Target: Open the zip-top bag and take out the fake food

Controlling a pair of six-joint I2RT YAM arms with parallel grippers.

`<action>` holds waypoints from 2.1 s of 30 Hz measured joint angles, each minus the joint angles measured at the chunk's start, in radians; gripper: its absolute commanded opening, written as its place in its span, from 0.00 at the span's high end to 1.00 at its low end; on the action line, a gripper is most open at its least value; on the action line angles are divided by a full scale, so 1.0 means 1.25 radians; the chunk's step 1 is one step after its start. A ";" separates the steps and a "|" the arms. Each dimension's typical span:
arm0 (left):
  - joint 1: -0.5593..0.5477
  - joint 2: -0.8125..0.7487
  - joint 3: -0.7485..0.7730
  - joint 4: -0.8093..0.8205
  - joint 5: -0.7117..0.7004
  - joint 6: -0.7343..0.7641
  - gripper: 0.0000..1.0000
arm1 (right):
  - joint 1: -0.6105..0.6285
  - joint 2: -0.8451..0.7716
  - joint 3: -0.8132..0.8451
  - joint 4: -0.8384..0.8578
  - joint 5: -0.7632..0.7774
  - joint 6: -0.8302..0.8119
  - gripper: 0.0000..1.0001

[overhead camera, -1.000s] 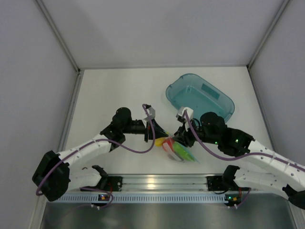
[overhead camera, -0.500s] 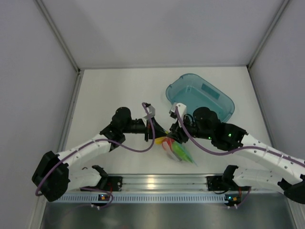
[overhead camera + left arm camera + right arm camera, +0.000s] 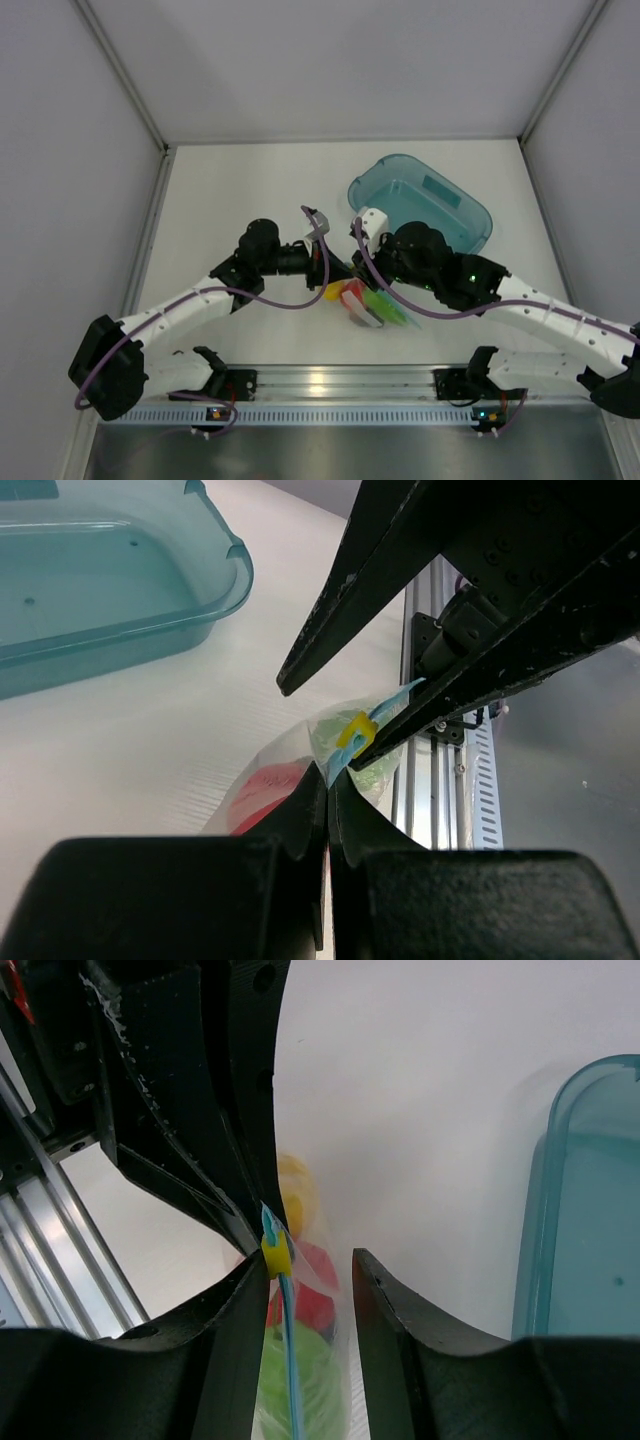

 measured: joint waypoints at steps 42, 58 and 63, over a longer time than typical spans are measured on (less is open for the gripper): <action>-0.007 -0.154 -0.040 -0.050 -0.276 -0.040 1.00 | 0.002 -0.034 -0.049 0.059 0.012 0.004 1.00; 0.005 -0.175 -0.047 -0.099 -0.670 -0.154 1.00 | 0.002 -0.123 -0.102 -0.063 0.046 0.091 1.00; 0.016 -0.134 -0.047 -0.107 -0.703 -0.180 1.00 | 0.002 -0.123 -0.110 -0.094 0.009 0.094 0.99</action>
